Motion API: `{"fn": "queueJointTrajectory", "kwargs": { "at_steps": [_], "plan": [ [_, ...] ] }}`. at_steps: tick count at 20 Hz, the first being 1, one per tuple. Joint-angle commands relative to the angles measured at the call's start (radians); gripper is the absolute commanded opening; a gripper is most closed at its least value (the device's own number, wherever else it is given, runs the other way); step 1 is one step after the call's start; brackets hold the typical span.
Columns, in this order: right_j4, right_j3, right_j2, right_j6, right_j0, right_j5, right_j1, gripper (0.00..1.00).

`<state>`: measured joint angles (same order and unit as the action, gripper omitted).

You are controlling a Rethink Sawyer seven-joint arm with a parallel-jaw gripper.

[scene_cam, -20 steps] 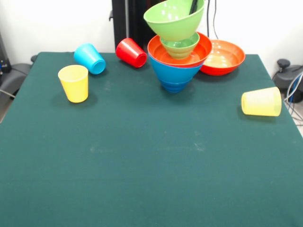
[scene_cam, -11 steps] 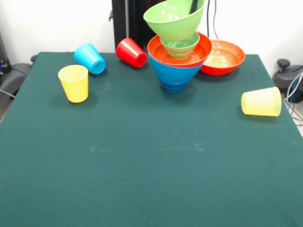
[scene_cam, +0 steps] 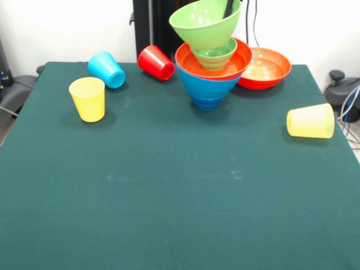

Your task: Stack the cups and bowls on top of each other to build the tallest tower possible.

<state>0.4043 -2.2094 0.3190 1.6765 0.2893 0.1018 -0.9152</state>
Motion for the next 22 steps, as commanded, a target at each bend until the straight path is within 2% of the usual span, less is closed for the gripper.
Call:
{"fn": "queueJointTrajectory", "kwargs": {
  "at_steps": [1,7,22],
  "plan": [
    [-0.016,0.033,-0.018,0.180,0.018,-0.090,0.079,0.00],
    [-0.022,0.033,-0.014,0.177,0.022,-0.108,0.100,0.00],
    [-0.029,0.013,-0.050,0.169,-0.010,-0.104,0.094,0.00]
  ]
}}
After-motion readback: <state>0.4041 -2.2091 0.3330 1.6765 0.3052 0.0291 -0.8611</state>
